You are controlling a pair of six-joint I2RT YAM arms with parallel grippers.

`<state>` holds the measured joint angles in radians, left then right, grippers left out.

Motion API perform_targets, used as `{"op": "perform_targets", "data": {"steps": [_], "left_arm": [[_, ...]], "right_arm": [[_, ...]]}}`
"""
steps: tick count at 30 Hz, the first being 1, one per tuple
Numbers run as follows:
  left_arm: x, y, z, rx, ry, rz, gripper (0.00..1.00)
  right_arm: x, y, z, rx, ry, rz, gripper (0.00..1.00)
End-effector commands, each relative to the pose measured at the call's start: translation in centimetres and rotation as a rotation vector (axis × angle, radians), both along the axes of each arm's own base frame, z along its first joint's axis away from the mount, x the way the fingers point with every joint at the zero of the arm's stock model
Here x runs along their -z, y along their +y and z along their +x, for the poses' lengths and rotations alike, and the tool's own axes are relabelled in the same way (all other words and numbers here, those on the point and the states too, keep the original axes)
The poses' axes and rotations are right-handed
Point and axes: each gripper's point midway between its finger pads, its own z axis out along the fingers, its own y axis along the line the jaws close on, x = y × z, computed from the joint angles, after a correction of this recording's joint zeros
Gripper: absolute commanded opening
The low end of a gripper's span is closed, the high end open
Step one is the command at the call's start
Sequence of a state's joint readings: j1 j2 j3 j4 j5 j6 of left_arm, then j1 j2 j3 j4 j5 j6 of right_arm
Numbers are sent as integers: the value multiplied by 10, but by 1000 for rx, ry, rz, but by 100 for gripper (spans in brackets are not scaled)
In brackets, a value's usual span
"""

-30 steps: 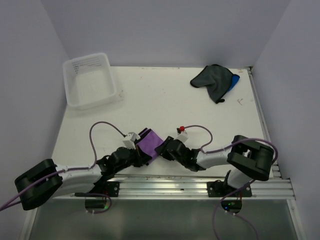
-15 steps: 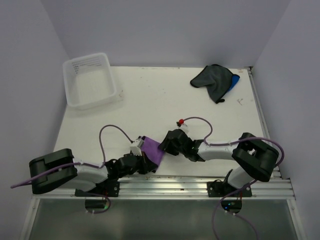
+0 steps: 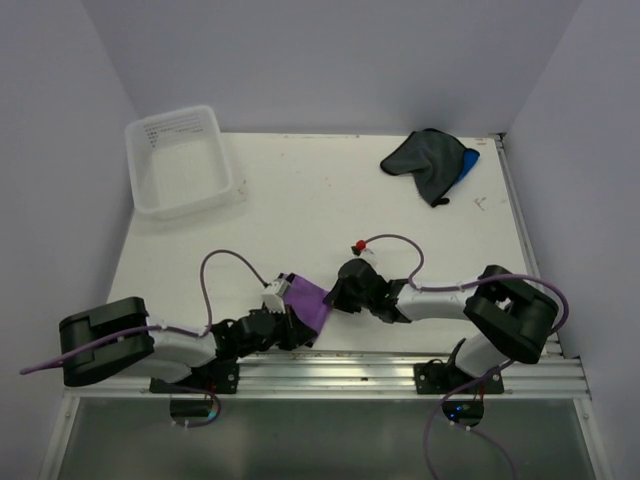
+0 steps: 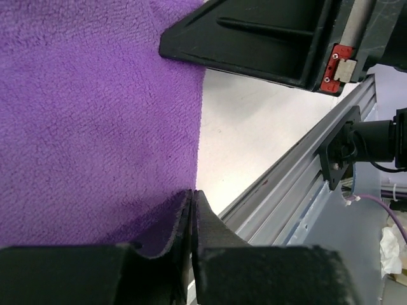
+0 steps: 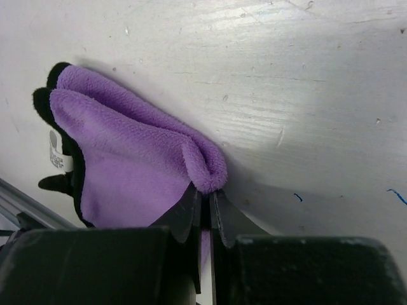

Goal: Roll the towels
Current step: Roll the towel

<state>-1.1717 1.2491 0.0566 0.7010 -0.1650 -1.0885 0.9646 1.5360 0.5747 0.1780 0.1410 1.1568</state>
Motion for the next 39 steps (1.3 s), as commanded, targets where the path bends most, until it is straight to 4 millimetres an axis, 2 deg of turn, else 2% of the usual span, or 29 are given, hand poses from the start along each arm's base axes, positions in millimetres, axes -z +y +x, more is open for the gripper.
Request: {"op": "perform_targets", "data": {"steps": [1, 5, 8, 10, 12, 13, 15, 20, 28, 32, 35, 39], "left_arm": [[-29, -17, 11, -3, -78, -65, 8], [-41, -13, 17, -12, -129, -34, 19], [-61, -10, 24, -36, -181, -52, 23], [-58, -3, 27, -58, -191, -26, 25], [-53, 4, 29, -79, -197, -3, 25], [-47, 6, 28, -80, -193, 15, 26], [-37, 9, 28, -79, -187, 31, 26], [-6, 11, 26, -58, -169, 118, 24], [-11, 8, 38, -86, -203, 155, 24], [-31, 0, 40, -76, -243, 102, 23], [-33, -2, 40, -81, -230, 86, 22], [-22, -5, 35, -70, -189, 82, 21]], "right_arm": [[-9, -9, 8, -44, -33, -87, 0], [-19, -15, 17, -108, -38, -150, 0], [-27, -21, 27, -185, -43, -220, 0], [-36, -22, 33, -243, -38, -263, 0], [-31, -21, 31, -334, -23, -306, 0], [-35, -21, 33, -380, -22, -336, 0], [-24, -20, 27, -445, 26, -360, 0], [-14, -20, 26, -499, 52, -371, 0], [-9, -35, 29, -491, 59, -406, 1], [-11, -38, 32, -459, 51, -388, 36], [-16, -38, 37, -400, 35, -363, 42], [-40, -34, 42, -285, -19, -268, 45]]}}
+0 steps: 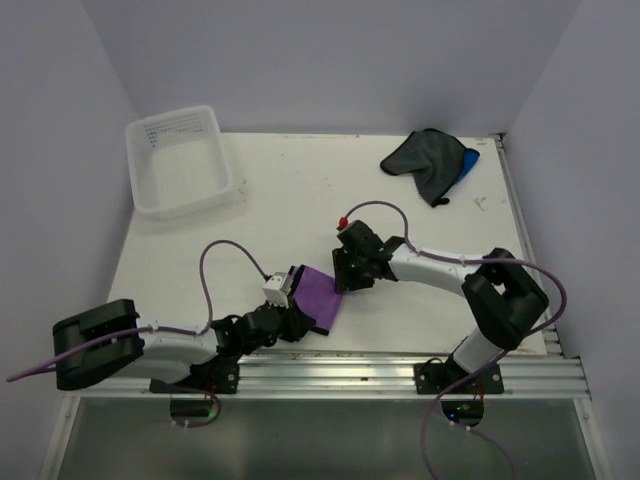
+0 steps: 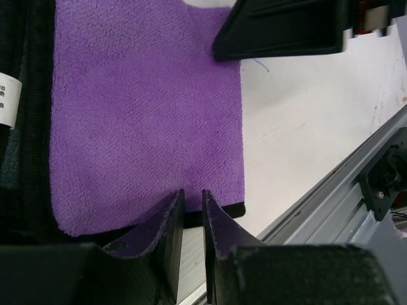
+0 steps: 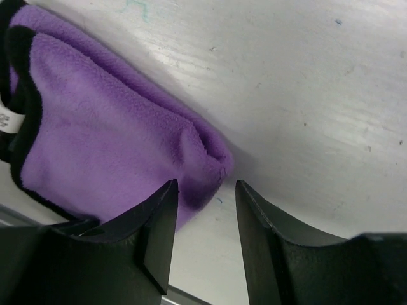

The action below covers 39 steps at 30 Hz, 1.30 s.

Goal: Roll the towels
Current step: Roll the towel

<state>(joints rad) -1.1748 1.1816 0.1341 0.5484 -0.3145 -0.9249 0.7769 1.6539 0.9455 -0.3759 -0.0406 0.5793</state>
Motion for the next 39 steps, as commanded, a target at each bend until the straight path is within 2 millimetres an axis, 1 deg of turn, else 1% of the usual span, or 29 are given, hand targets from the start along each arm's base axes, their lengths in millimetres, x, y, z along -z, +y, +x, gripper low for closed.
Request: {"op": "perform_targets", "data": {"steps": [1, 2, 4, 5, 6, 7, 8, 9, 10, 11, 15, 16, 17, 18, 19, 22, 26, 33, 37, 38, 39], "left_arm": [[-8, -13, 5, -7, -8, -44, 21], [-4, -14, 3, -4, 4, -44, 20], [-4, -15, 3, -3, 7, -49, 20], [-5, -16, 4, -4, 1, -50, 20], [-5, -16, 5, -6, -2, -50, 20], [-4, -16, 5, -7, -5, -47, 20], [-5, -17, 7, -10, -9, -47, 21], [-5, -18, 7, -10, -10, -48, 21], [-3, -18, 7, -8, -8, -43, 21], [-5, -21, 6, 2, -7, -56, 21], [-4, -28, 4, 17, 7, -72, 19], [-2, -29, 3, 19, 14, -71, 19], [-3, -31, 3, 24, 15, -79, 19], [-3, -32, 3, 26, 18, -80, 19], [-1, -32, 2, 26, 25, -76, 18], [-1, -33, 2, 31, 28, -83, 18], [-2, -33, 2, 31, 28, -83, 17], [-4, -37, 2, 33, 28, -88, 17], [-5, -39, 3, 36, 26, -90, 17], [-7, -40, 3, 36, 24, -94, 17], [-7, -40, 4, 35, 22, -93, 17]], "right_arm": [[-32, 6, 10, 137, -75, 133, 46], [-33, 5, 8, 156, -75, 150, 46], [-35, 0, 3, 213, -74, 192, 46], [-34, -2, -1, 233, -69, 205, 46], [-24, -11, -8, 259, -63, 193, 46], [-30, -9, -7, 302, -70, 248, 46], [-30, -11, -9, 323, -68, 266, 46], [-23, -14, -14, 336, -65, 276, 46], [-22, -15, -15, 365, -64, 294, 45], [-23, -14, -18, 370, -68, 313, 45], [-9, -9, -26, 387, -53, 353, 45], [-13, -2, -22, 398, -62, 401, 45], [-11, -1, -23, 404, -58, 408, 45], [-12, 3, -21, 405, -69, 438, 45], [-13, 4, -21, 419, -70, 456, 45], [-18, 4, -19, 439, -104, 492, 45], [-20, 0, -20, 448, -120, 492, 45], [-19, 13, -29, 402, -94, 537, 45], [-10, 18, -33, 385, -65, 517, 45], [-3, 17, -35, 385, -53, 493, 43], [-1, 19, -37, 381, -44, 476, 42]]}}
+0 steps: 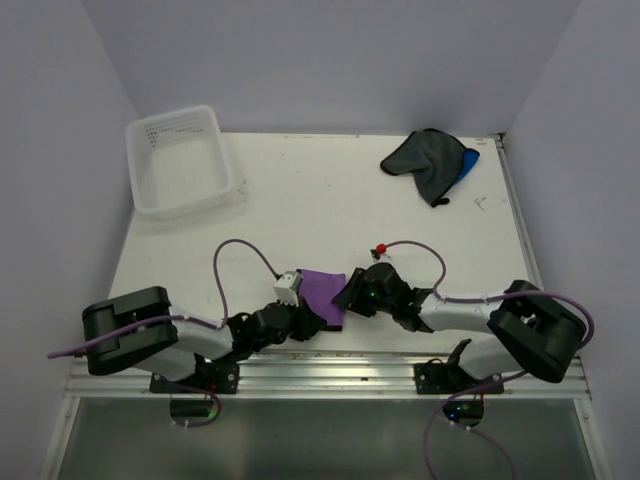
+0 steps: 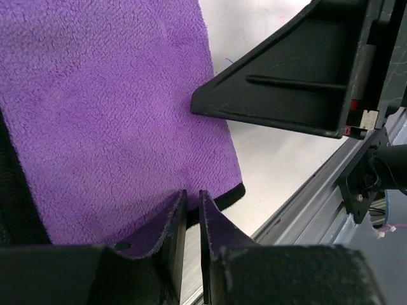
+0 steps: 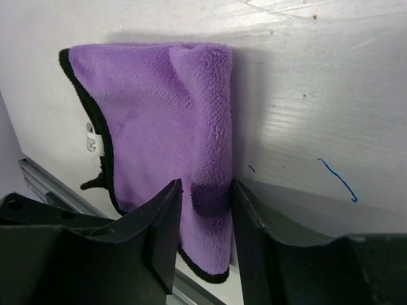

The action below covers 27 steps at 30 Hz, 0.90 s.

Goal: Roll the towels
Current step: Roll the towel

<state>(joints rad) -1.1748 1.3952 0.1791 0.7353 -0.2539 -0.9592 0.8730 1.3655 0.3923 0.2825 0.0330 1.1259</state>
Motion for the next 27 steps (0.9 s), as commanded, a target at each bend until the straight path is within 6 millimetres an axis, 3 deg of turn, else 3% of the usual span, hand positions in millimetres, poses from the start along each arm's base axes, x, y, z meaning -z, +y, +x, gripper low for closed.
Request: {"op": "perform_targets", "data": {"steps": [1, 4, 10, 15, 17, 22, 27], "left_arm": [[-15, -13, 5, -4, -20, -48, 17], [-16, -13, 5, -2, -21, -49, 17], [-23, -15, 5, 6, -27, -66, 17], [-44, -11, 10, -16, -73, -77, 25], [-45, -4, 15, -45, -88, -50, 31], [-52, 15, 21, -96, -127, -20, 38], [-41, 30, 25, -126, -123, 16, 40]], "right_arm": [[2, 9, 0, -9, 9, -9, 40], [4, 4, 0, -9, -2, -75, 28], [-21, -13, 10, -32, -86, -232, 0], [-50, -15, 20, -185, -158, -410, 0], [-52, -11, 23, -246, -159, -463, 0], [-29, -27, 16, -394, -109, -666, 0], [-26, -43, 17, -424, -112, -781, 0]]}}
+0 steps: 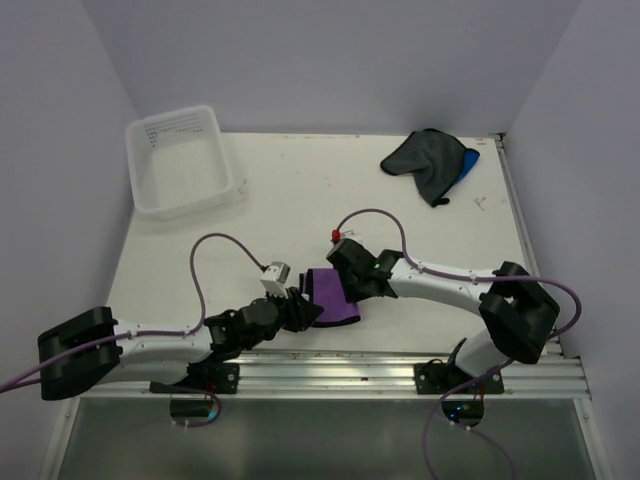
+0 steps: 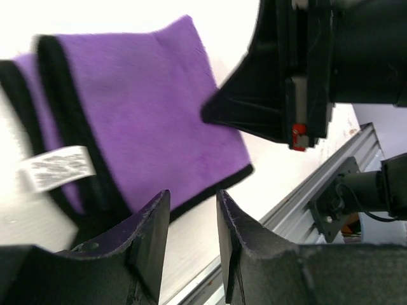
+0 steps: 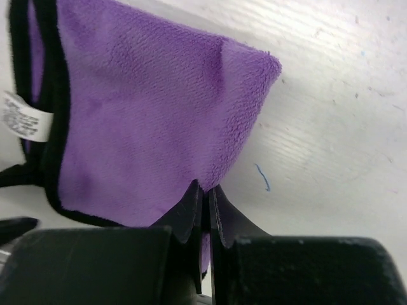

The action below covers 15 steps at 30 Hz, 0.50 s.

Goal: Roll the towels
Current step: Roll the towel

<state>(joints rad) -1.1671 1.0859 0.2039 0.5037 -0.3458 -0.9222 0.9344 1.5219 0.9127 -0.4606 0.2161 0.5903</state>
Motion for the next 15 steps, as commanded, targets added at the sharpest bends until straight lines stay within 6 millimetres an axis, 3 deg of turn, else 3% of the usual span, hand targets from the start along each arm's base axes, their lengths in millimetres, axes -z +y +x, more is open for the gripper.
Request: {"op": "perform_targets", "data": {"steps": [1, 8, 15], "left_arm": [[14, 19, 9, -56, -17, 73, 40], [26, 28, 16, -73, -42, 105, 40], [30, 13, 18, -25, -63, 92, 39]], "right_arm": [[-4, -24, -1, -56, -22, -155, 0], [-11, -23, 3, -81, -54, -223, 0], [-9, -19, 2, -130, -91, -374, 0]]}}
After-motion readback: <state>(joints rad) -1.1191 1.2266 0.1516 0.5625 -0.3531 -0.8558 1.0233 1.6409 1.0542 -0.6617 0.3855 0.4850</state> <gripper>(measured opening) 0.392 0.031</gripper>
